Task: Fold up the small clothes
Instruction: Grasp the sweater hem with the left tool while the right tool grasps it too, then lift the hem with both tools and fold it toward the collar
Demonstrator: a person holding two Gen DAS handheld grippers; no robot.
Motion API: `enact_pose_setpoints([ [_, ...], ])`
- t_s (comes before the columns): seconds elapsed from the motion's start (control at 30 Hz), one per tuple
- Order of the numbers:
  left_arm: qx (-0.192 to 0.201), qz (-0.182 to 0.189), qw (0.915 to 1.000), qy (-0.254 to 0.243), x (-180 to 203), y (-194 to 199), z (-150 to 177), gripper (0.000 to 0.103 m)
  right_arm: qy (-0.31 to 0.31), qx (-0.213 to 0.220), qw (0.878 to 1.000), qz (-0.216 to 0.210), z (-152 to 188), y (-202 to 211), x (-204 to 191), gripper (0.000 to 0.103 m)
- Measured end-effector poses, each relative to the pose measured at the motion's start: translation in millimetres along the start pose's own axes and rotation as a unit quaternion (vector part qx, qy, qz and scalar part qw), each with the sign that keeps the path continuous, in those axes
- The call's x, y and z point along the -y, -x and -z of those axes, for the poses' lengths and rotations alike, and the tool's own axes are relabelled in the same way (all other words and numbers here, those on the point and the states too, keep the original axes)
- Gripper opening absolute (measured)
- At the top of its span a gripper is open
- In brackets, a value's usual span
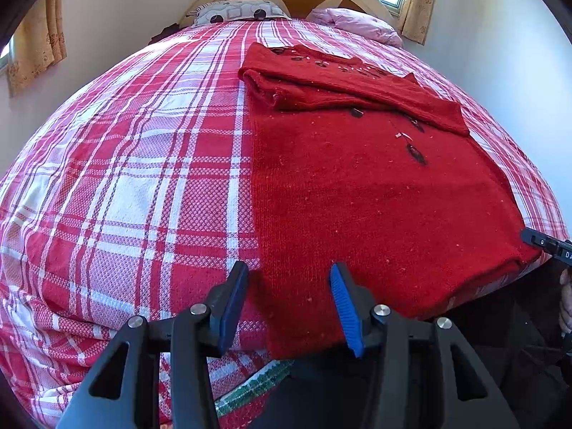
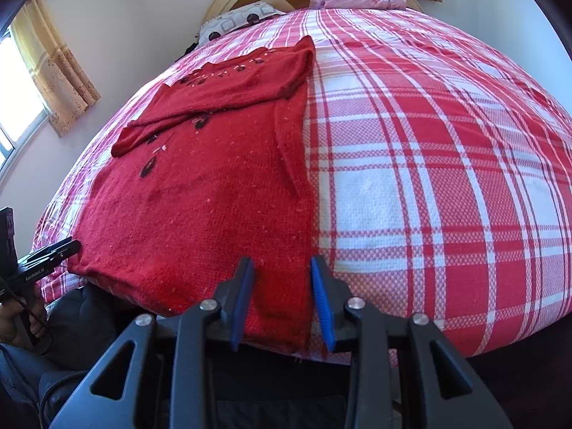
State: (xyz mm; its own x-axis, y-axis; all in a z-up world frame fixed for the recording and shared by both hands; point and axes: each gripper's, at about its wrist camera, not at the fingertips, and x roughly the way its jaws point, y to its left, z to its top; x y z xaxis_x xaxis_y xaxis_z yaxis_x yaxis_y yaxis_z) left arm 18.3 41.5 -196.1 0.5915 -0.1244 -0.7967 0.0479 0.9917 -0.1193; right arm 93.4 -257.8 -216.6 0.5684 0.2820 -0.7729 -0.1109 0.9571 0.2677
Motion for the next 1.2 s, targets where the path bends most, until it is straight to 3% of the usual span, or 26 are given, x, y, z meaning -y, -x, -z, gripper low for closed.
enact_pose_setpoints([
  [0.1,-0.012,0.030,0.9993,0.019,-4,1,1,0.049,-0.002,-0.001,1.000,-0.007,3,1,1,0.036],
  [0.2,-0.017,0.049,0.9986,0.003,3,1,2,0.049,-0.016,0.001,1.000,-0.021,2,1,5,0.036],
  [0.37,-0.021,0.046,0.9985,-0.021,7,0,4,0.049,-0.021,-0.001,0.999,-0.035,2,1,6,0.032],
  [0.43,-0.020,0.040,0.9987,-0.021,5,1,3,0.037,-0.019,-0.003,0.999,-0.034,3,1,5,0.026],
  [0.5,-0.021,0.047,0.9986,-0.011,0,3,1,0.008,-0.020,-0.007,0.999,-0.047,4,1,5,0.014],
  [0.63,-0.026,0.088,0.9956,0.020,-12,5,0,0.007,-0.016,-0.003,0.998,-0.060,5,3,4,0.012],
  [0.8,0.004,0.120,0.9921,0.034,-14,21,-7,0.007,-0.036,0.021,0.995,-0.093,2,16,11,0.011],
  [1.2,0.054,0.156,0.9850,0.051,-25,44,-34,0.007,-0.084,0.068,0.978,-0.177,-16,46,19,0.011],
])
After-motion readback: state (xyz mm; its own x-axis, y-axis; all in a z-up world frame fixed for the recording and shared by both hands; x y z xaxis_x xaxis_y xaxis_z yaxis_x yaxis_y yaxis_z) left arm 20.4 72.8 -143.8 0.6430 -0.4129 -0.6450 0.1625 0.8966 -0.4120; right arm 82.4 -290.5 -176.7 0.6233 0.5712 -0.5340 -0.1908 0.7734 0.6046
